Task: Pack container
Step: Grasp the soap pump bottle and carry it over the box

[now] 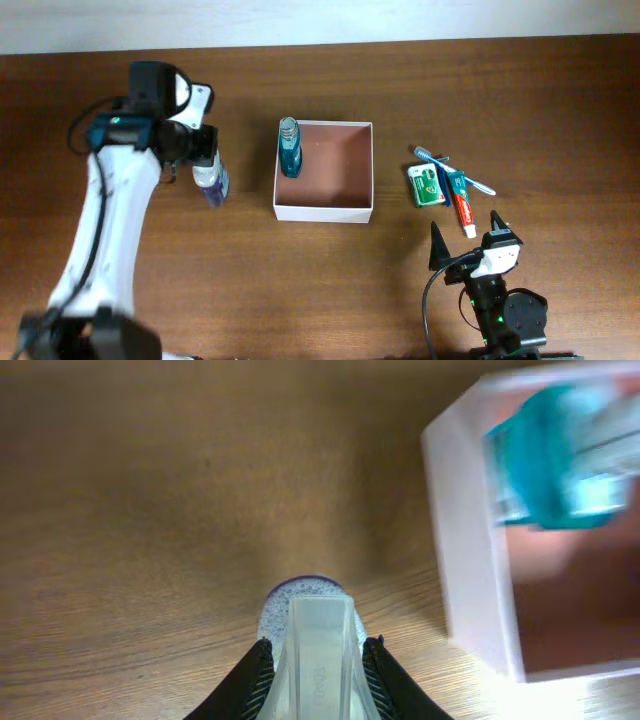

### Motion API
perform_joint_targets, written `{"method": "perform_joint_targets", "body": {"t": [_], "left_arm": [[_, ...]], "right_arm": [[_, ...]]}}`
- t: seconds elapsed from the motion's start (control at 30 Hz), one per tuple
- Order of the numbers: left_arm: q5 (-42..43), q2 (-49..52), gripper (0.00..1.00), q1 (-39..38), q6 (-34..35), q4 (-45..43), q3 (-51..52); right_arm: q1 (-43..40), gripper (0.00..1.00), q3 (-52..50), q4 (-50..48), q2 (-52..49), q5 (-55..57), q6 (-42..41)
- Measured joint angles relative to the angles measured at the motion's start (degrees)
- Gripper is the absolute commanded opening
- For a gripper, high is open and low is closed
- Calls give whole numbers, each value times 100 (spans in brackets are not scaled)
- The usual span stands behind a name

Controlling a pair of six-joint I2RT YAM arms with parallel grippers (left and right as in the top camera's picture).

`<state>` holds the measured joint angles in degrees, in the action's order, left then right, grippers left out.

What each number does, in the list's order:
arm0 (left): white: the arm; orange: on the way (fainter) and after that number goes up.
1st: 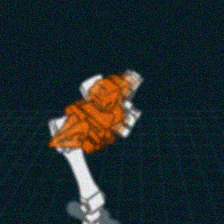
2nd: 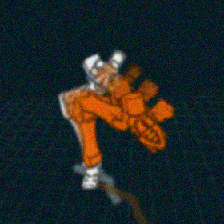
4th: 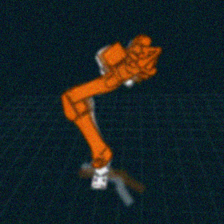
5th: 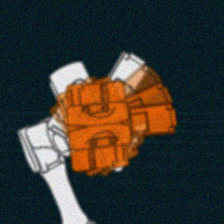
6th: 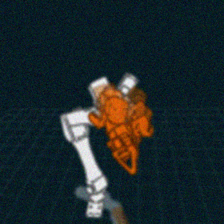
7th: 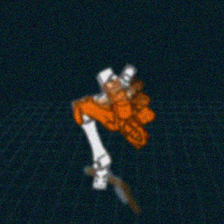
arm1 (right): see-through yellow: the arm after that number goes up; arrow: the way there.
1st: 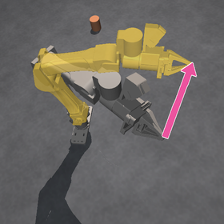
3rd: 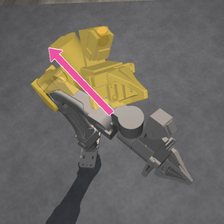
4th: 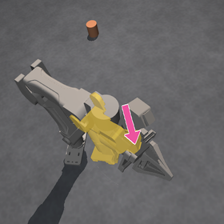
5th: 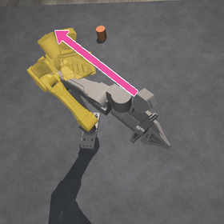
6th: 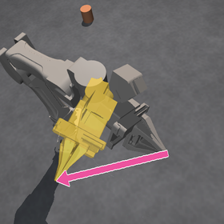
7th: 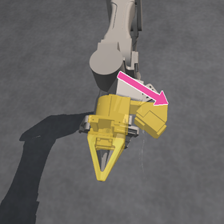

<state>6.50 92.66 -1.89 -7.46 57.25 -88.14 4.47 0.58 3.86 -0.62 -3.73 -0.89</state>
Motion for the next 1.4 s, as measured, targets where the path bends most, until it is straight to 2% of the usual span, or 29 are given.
{"method": "perform_joint_targets", "body": {"t": [0.2,0.37,0.53,0.83,1.2,1.4], "left_arm": [[361,-1187,10,-356,321,35,-101],[435,-1370,10,-953,636,59,-138],[9,-1360,10,-1475,1248,-44,-120],[-682,-1360,10,-2164,1766,-1333,826],[-1580,-1357,10,-2830,1805,-2406,1803],[-1720,-1357,10,-2837,1808,-3045,2138]], "right_arm": [[0,99,0,0,0,0,0],[0,99,0,0,0,0,2],[0,99,0,-2,0,0,4],[0,99,0,0,0,0,2],[0,99,0,-2,0,0,2],[0,99,0,-2,0,0,4]]}}
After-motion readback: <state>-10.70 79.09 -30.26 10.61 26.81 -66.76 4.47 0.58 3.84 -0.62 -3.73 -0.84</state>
